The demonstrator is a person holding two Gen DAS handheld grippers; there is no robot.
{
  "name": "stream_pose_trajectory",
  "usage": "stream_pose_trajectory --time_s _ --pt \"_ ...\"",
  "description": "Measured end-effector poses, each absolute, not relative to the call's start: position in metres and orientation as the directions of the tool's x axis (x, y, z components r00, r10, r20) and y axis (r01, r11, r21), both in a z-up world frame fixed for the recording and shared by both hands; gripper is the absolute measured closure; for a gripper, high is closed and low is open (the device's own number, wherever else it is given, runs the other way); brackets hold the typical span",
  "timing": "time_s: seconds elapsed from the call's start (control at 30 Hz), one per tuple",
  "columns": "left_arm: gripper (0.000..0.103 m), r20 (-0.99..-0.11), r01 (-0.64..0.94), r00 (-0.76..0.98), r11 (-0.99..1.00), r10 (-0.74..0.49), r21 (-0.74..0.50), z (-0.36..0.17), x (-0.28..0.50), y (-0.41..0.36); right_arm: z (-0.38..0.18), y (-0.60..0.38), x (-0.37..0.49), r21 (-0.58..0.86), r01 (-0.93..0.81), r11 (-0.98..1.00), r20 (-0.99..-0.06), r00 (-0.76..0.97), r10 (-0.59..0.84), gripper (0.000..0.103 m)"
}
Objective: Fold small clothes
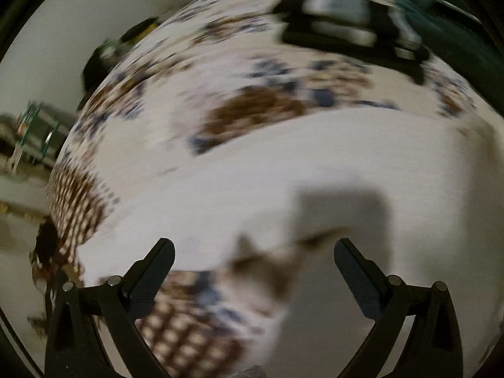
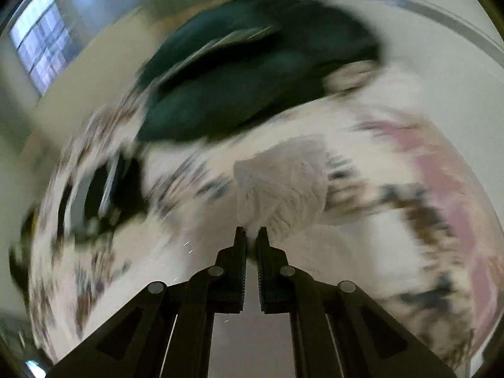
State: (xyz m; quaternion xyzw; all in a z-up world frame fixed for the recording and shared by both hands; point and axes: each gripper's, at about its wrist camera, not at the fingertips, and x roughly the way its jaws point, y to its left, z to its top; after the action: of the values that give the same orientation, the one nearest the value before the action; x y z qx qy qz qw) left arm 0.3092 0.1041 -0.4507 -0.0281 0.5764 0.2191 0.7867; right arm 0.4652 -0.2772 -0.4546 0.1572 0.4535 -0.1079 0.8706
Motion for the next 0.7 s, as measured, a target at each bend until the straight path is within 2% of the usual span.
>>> stream_pose_trajectory --time_s 0.2,0.4,0.47,0.53,0.6,0.67,0.7 --pt "0.000 -0.924 -0.485 0.177 0.847 0.338 0.217 -0.466 0.279 0.190 -0.561 -0.082 0.497 0.002 0.069 0.998 -0.895 0.444 -0.029 0.097" --pt "0.000 -0.935 -0.559 0.127 0.803 0.330 0.207 -0.480 0.253 0.238 -0.603 0.011 0.489 -0.122 -0.066 0.990 -0.916 0.393 -0.086 0.097" --pt "0.000 -0.948 -0.600 0.105 0.779 0.302 0.182 -0.482 0.240 0.254 -0.605 0.014 0.491 -0.111 -0.089 0.990 -0.945 0.319 -0.078 0.095" --pt "0.000 -0.961 -0.640 0.094 0.755 0.261 0.143 -0.483 0.227 0.264 -0.603 0.007 0.488 -0.007 -0.063 0.998 -0.969 0.247 0.009 0.086" --pt "0.000 -0.976 -0.700 0.091 0.710 0.198 0.079 -0.484 0.207 0.278 -0.590 -0.008 0.478 0.075 -0.004 0.997 -0.969 0.234 0.074 0.053" --pt "0.000 -0.991 -0.783 0.112 0.620 0.078 -0.040 -0.491 0.181 0.295 -0.573 -0.027 0.459 0.120 0.055 0.991 -0.965 0.240 0.103 0.043" --pt "0.000 -0.991 -0.830 0.130 0.547 0.005 -0.106 -0.499 0.166 0.304 -0.569 -0.033 0.451 0.112 0.069 0.991 -0.967 0.237 0.093 0.043"
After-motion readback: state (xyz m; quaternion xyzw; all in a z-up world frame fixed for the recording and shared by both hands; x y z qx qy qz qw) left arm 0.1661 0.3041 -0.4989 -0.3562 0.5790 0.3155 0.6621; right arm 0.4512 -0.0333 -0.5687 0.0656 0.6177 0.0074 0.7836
